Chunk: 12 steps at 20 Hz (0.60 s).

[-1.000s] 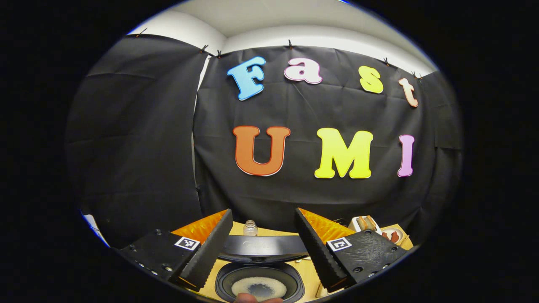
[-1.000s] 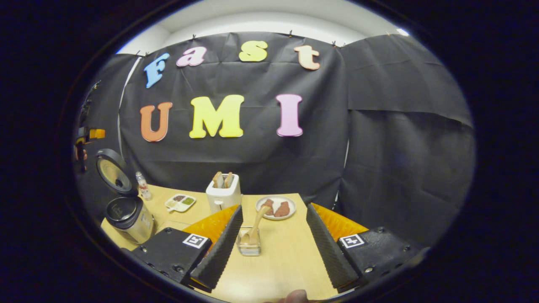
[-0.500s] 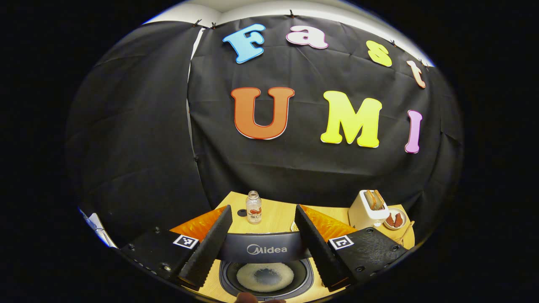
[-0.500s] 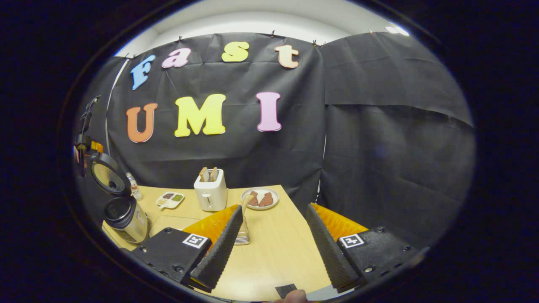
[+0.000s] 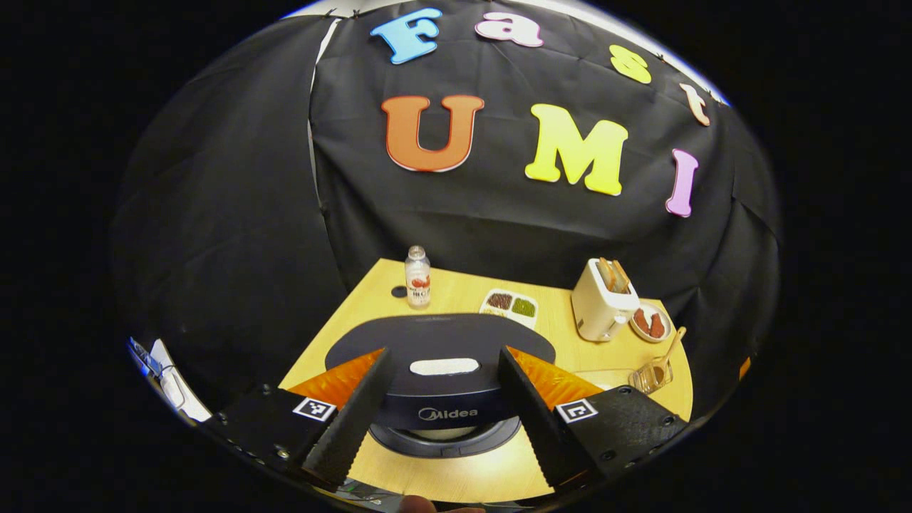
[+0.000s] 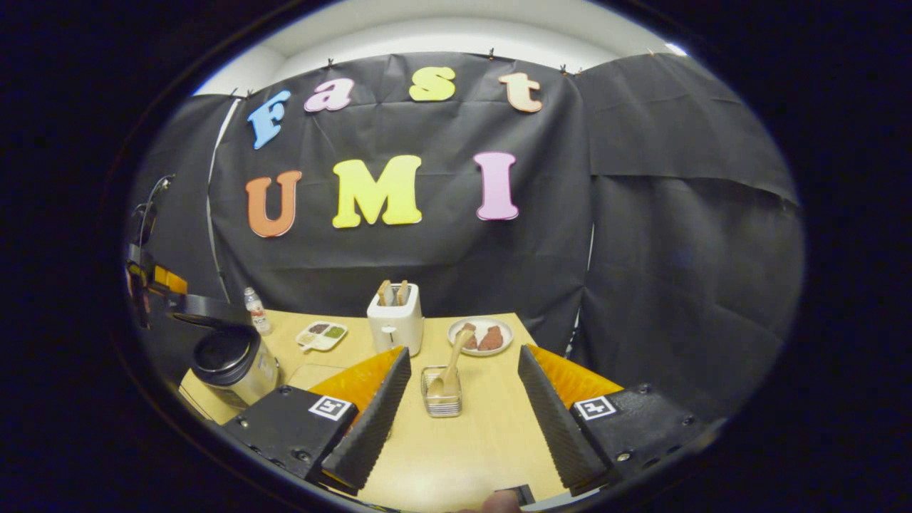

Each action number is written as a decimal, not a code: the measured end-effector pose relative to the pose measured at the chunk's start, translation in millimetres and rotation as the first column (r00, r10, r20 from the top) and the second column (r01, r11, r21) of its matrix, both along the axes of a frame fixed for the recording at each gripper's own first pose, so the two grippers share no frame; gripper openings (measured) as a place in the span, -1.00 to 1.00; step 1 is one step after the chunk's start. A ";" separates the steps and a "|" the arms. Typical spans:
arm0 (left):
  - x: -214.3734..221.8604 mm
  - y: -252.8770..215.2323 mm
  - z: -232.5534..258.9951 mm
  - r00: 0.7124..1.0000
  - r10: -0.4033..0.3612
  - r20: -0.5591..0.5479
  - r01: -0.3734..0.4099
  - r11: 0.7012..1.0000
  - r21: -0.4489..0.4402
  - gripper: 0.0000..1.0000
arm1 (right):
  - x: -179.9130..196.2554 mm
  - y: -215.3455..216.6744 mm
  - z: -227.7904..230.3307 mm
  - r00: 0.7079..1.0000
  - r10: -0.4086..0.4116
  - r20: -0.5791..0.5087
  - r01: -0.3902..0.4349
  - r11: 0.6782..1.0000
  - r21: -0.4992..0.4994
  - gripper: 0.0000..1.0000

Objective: Close the left gripper, press the button to open the rice cooker; take a wooden spoon from the chopstick holder with the right hand, scoop a spoonful of rice and pour it into the rice cooker, then put the wooden spoon back into the chopstick holder.

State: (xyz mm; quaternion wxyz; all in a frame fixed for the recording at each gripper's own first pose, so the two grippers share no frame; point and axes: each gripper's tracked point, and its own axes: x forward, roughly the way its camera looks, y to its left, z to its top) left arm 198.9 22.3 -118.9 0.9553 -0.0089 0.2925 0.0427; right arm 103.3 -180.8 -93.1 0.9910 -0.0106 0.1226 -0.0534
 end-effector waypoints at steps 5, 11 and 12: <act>-17.3 -1.7 -45.8 0.992 0.018 -0.124 -0.018 1.000 -0.003 0.94 | 8.5 -1.0 3.1 1.000 0.016 0.003 -0.016 1.000 -0.003 0.97; -26.5 2.2 -87.1 0.973 0.015 -0.229 -0.020 1.000 -0.016 1.00 | 7.7 -13.1 4.9 1.000 0.002 -0.003 -0.002 1.000 -0.002 0.97; -27.8 2.3 -91.9 0.970 0.015 -0.244 -0.020 1.000 -0.015 0.93 | 8.4 -15.1 4.1 1.000 0.002 -0.006 -0.002 1.000 -0.001 0.96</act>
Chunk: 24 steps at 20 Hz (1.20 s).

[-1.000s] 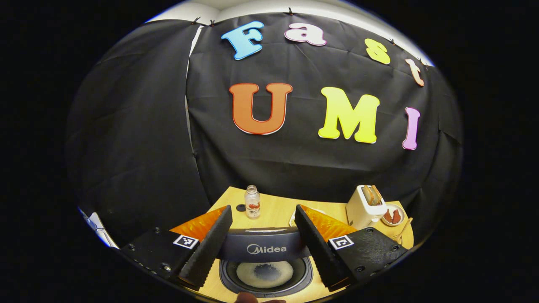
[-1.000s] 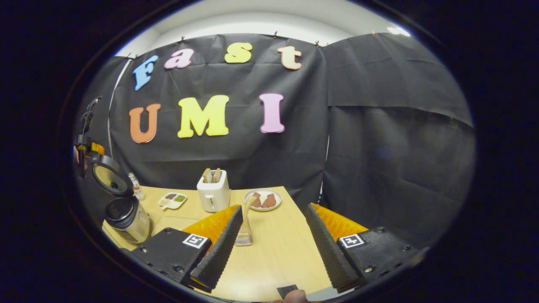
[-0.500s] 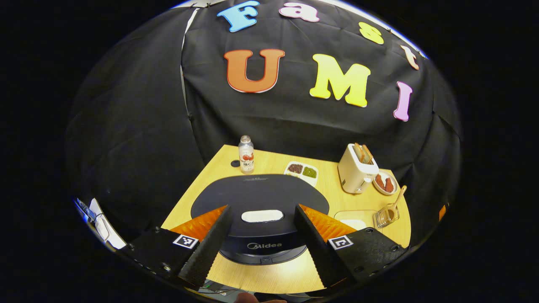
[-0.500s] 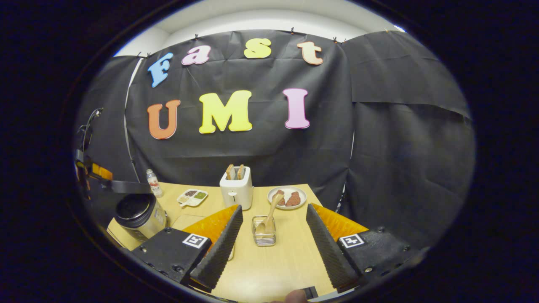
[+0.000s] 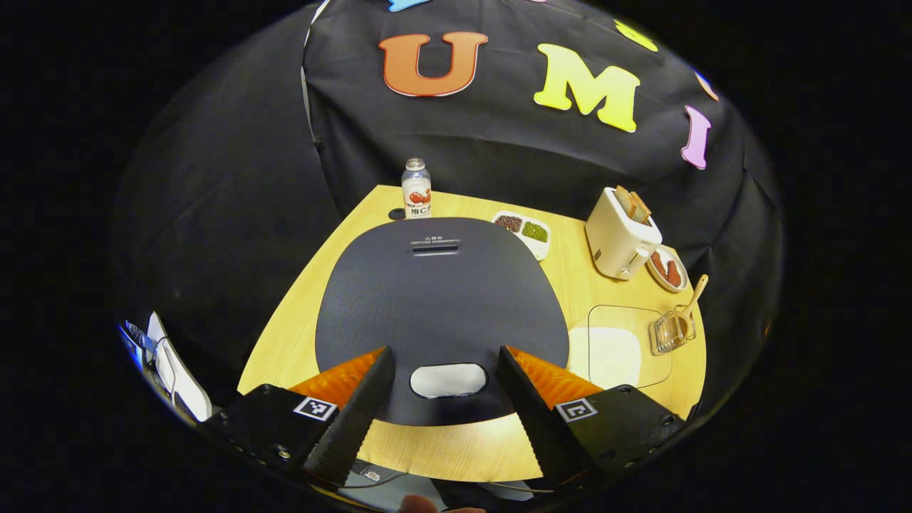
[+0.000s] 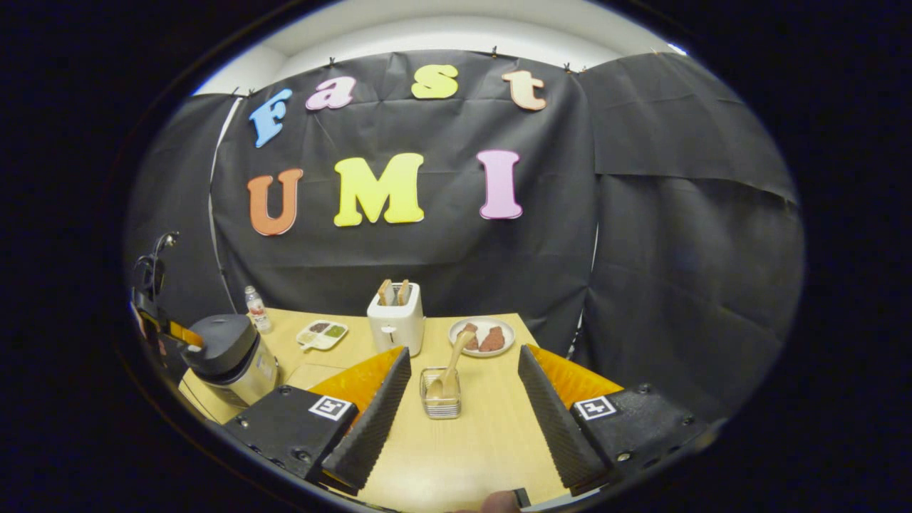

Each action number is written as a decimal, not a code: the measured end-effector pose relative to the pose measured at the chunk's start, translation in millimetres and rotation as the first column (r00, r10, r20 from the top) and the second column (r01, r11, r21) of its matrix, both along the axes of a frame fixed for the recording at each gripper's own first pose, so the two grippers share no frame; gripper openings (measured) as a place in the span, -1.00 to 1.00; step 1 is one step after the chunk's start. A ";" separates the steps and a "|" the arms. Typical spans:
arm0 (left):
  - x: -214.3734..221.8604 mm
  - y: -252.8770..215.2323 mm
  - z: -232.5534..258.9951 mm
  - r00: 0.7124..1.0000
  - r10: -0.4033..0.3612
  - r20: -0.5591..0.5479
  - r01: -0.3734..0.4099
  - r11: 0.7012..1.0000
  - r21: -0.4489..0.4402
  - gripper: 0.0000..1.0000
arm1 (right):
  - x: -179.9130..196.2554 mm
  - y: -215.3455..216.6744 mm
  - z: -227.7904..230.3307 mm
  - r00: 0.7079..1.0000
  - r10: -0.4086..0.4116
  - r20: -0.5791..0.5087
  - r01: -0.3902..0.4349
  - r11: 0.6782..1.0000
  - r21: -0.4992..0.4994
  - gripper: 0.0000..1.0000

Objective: Close the left gripper, press the button to open the rice cooker; take a wooden spoon from the chopstick holder with the right hand, scoop a spoonful of rice and pour it into the rice cooker, then put the wooden spoon back into the chopstick holder.

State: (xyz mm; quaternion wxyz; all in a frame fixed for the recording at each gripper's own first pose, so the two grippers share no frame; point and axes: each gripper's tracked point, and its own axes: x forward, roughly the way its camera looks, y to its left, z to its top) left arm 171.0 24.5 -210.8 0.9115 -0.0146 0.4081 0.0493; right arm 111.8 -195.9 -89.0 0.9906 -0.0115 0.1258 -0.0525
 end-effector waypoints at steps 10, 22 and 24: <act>-0.9 5.2 -11.5 0.999 0.024 -0.025 -0.024 1.000 0.010 0.94 | 24.0 -5.3 -5.7 0.999 0.037 -0.007 -0.037 0.998 0.043 0.96; 5.2 -16.6 59.1 0.932 0.062 0.357 -0.106 0.989 0.104 0.91 | 73.0 6.7 16.7 0.985 0.167 0.054 -0.169 0.985 0.027 0.96; -2.9 -32.5 92.0 0.900 0.018 0.436 -0.070 0.992 0.105 0.91 | 62.3 17.7 25.8 0.983 0.170 0.074 -0.172 0.985 0.030 0.97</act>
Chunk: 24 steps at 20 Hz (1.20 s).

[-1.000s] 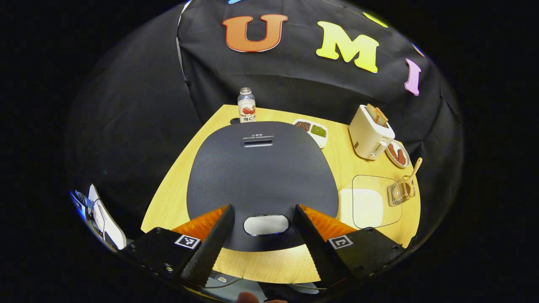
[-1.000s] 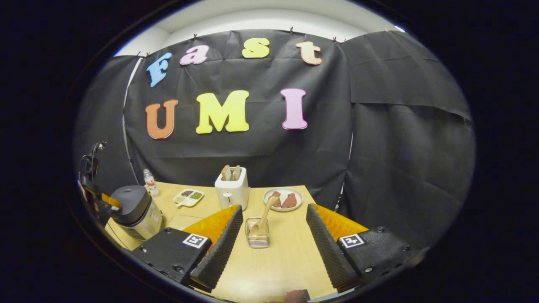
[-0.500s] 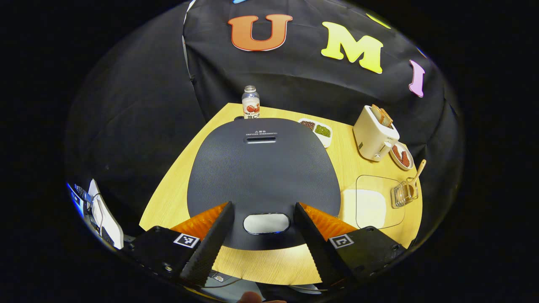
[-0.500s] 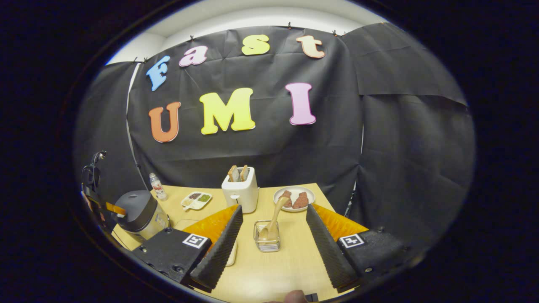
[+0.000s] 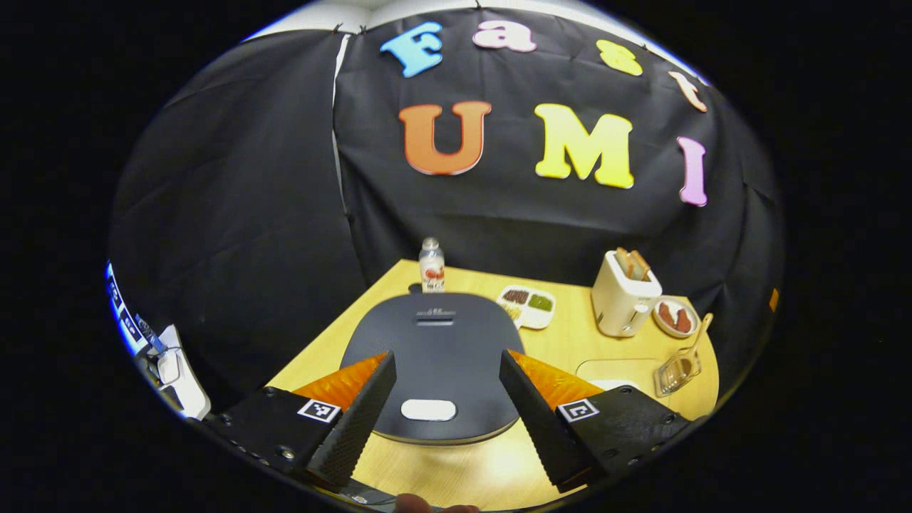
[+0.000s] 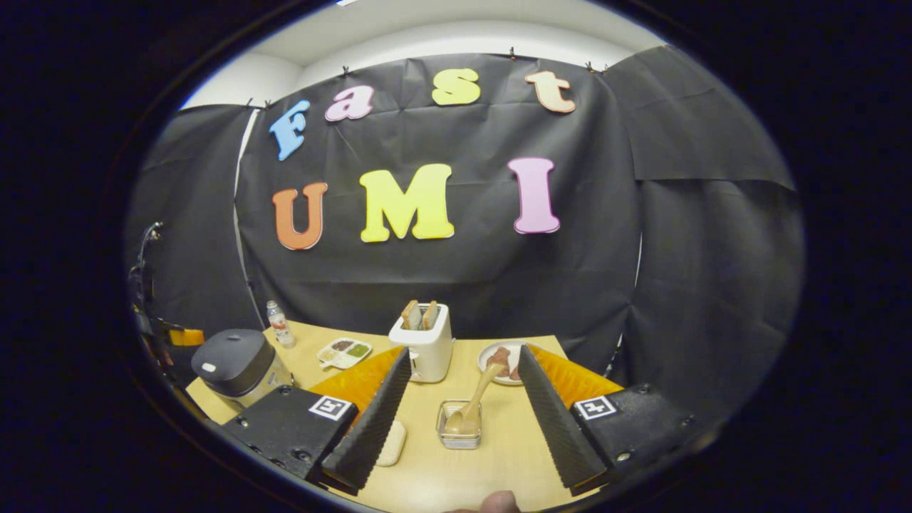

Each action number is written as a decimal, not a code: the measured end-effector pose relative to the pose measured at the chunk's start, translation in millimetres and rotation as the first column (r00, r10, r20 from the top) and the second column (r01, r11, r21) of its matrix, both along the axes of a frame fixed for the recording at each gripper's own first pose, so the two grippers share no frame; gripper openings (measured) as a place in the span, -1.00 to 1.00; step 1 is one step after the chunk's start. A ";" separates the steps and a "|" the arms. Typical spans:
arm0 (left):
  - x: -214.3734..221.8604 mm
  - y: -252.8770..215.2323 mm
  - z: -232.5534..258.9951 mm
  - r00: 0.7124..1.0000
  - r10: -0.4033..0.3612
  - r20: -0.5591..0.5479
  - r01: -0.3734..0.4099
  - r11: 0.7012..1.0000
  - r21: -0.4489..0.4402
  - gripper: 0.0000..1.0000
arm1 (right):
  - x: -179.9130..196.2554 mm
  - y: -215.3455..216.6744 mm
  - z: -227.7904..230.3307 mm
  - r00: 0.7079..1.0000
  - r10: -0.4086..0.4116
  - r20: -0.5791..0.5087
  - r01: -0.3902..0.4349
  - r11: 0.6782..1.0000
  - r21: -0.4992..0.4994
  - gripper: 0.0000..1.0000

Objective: Close the left gripper, press the button to open the rice cooker; take a wooden spoon from the chopstick holder with the right hand, scoop a spoonful of rice and pour it into the rice cooker, then put the wooden spoon back into the chopstick holder.

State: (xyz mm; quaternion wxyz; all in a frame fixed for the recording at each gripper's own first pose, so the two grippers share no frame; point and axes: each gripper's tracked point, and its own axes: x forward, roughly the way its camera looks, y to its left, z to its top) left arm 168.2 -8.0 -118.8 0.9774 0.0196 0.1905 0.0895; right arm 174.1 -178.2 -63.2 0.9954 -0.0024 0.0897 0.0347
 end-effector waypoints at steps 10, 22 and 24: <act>-101.8 -42.1 99.8 0.932 -0.224 0.286 0.233 0.972 0.000 0.89 | -120.2 72.5 51.8 0.989 -0.069 0.129 0.067 0.998 0.017 0.96; -217.1 -27.9 92.4 0.874 -0.333 0.353 0.341 0.939 0.042 0.87 | -246.7 153.7 27.4 0.987 -0.063 0.147 0.064 0.998 -0.004 0.98; -224.2 -25.6 91.2 0.872 -0.334 0.357 0.339 0.939 0.050 0.87 | -254.2 162.0 23.3 0.988 -0.060 0.146 0.061 0.998 -0.002 0.98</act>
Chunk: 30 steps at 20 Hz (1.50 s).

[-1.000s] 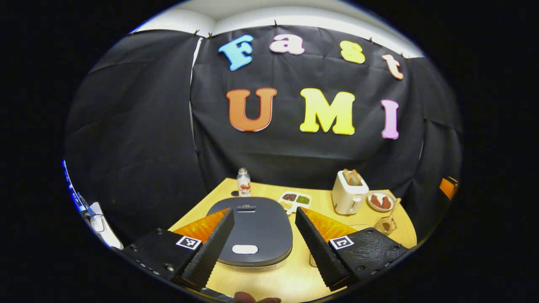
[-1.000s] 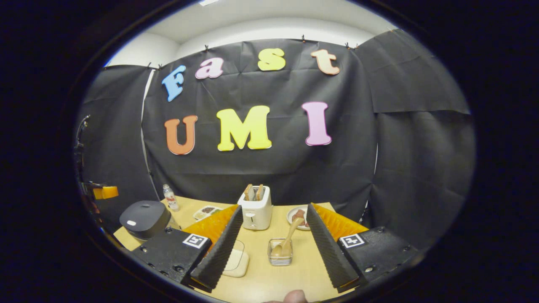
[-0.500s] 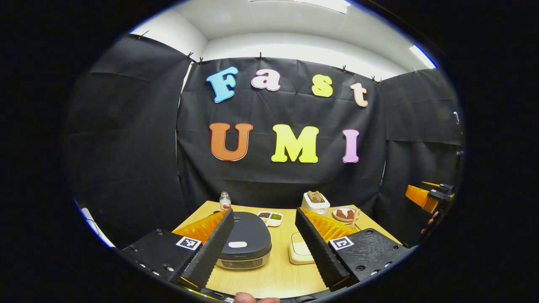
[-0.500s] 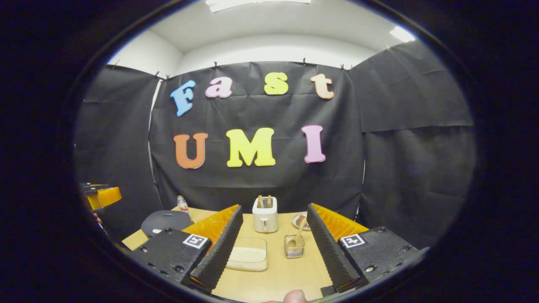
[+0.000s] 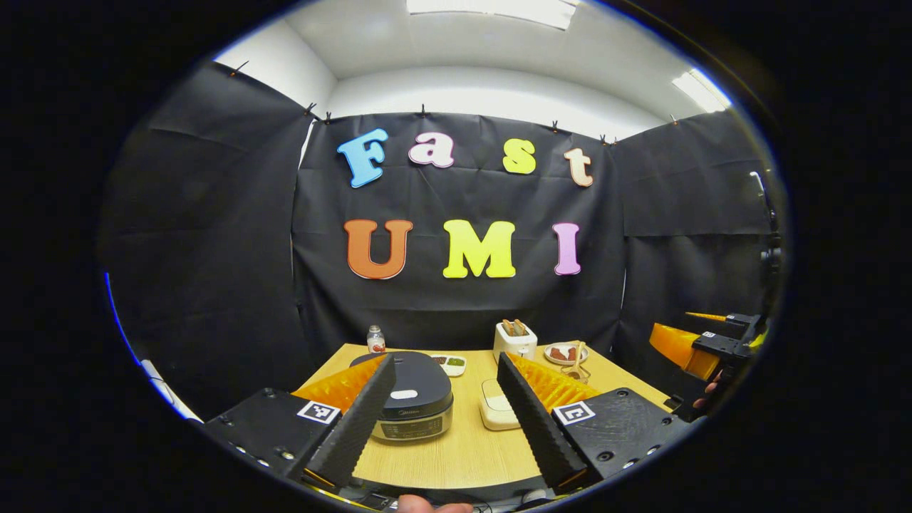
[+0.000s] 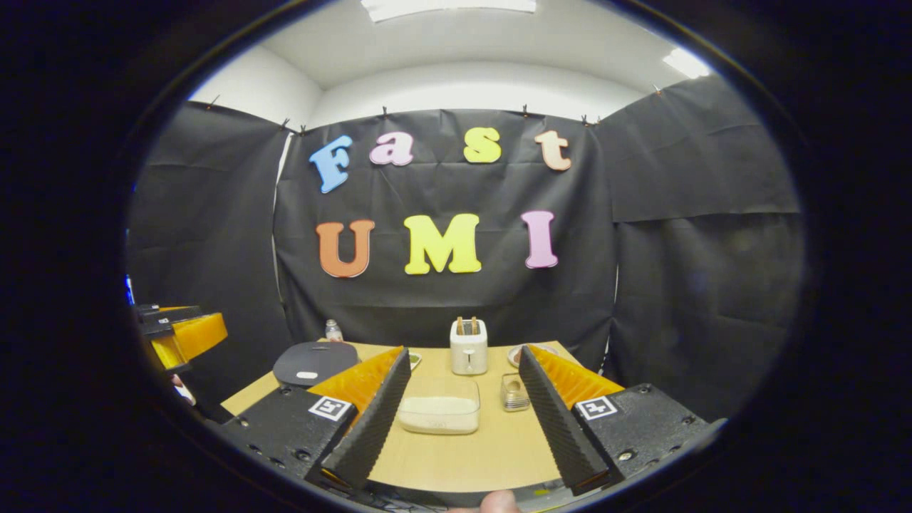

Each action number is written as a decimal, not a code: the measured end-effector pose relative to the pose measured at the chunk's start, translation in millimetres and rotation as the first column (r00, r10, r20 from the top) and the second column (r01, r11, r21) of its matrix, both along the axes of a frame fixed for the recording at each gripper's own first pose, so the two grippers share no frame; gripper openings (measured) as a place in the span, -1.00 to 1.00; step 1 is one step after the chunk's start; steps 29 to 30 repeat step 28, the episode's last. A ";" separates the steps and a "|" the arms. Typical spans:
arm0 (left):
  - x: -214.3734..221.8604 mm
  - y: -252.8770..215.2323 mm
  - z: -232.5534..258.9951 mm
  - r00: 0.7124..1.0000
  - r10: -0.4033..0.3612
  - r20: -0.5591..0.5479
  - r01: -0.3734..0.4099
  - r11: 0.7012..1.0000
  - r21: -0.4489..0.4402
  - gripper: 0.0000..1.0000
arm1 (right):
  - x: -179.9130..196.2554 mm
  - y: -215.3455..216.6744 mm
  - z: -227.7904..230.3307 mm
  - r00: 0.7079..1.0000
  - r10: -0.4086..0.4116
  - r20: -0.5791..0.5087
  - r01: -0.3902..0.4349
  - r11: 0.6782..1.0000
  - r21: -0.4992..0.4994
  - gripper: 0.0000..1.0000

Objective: Close the left gripper, press the button to open the rice cooker; take a wooden spoon from the chopstick holder with the right hand, scoop a spoonful of rice and pour it into the rice cooker, then put the wooden spoon back into the chopstick holder.

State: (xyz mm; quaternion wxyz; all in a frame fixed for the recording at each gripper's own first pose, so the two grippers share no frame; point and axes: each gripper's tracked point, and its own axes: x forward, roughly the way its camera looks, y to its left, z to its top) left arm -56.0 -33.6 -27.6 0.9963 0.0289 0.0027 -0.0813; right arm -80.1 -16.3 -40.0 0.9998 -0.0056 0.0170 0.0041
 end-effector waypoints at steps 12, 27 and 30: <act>-7.6 6.3 0.4 1.000 -0.013 0.024 0.013 1.000 0.027 0.87 | -11.5 28.8 -3.2 0.999 0.032 0.014 -0.032 0.999 -0.021 0.98; -16.2 0.6 -0.6 1.000 -0.012 0.025 0.012 1.000 0.024 0.87 | -9.6 32.8 -3.6 0.999 0.050 0.012 -0.050 0.998 -0.028 0.98; -15.6 0.3 -0.8 1.000 -0.012 0.026 0.011 1.000 0.024 0.87 | -8.6 31.2 -2.4 0.999 0.048 0.013 -0.048 0.999 -0.026 0.84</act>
